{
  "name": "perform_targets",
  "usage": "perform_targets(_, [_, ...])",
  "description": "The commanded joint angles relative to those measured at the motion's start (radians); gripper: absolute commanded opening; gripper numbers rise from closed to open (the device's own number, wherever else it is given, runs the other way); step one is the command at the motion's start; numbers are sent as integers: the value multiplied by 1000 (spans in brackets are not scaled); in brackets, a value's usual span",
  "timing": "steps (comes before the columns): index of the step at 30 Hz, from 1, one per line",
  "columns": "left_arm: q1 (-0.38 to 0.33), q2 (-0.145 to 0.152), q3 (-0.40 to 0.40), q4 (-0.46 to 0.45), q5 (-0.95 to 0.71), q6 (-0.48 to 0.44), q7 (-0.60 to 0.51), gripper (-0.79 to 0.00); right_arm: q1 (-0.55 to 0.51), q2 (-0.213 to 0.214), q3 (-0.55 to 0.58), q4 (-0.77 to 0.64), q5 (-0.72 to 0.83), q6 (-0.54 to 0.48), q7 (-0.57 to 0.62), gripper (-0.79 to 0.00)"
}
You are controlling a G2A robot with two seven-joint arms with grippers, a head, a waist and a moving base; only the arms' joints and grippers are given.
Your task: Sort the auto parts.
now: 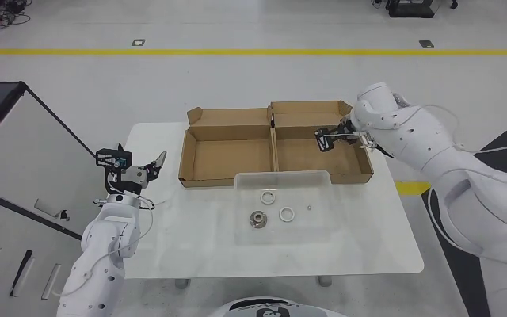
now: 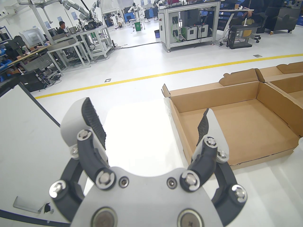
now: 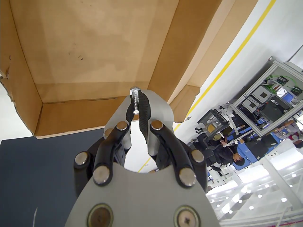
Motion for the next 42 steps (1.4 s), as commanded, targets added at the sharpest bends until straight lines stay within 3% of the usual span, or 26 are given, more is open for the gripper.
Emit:
perform_targets(1, [0, 0, 0, 0, 0, 0, 0, 0, -3, -6, 0, 23, -40, 0, -47, -785])
perform_targets(10, [0, 0, 0, 0, 0, 0, 0, 0, -25, -47, 0, 135, -246, 0, -302, -785])
perform_targets(22, [0, 0, 0, 0, 0, 0, 0, 0, -35, -133, 0, 295, -510, 0, -567, -785])
perform_targets(42, [0, 0, 0, 0, 0, 0, 0, 0, -30, -254, 0, 493, -694, 0, -739, -785])
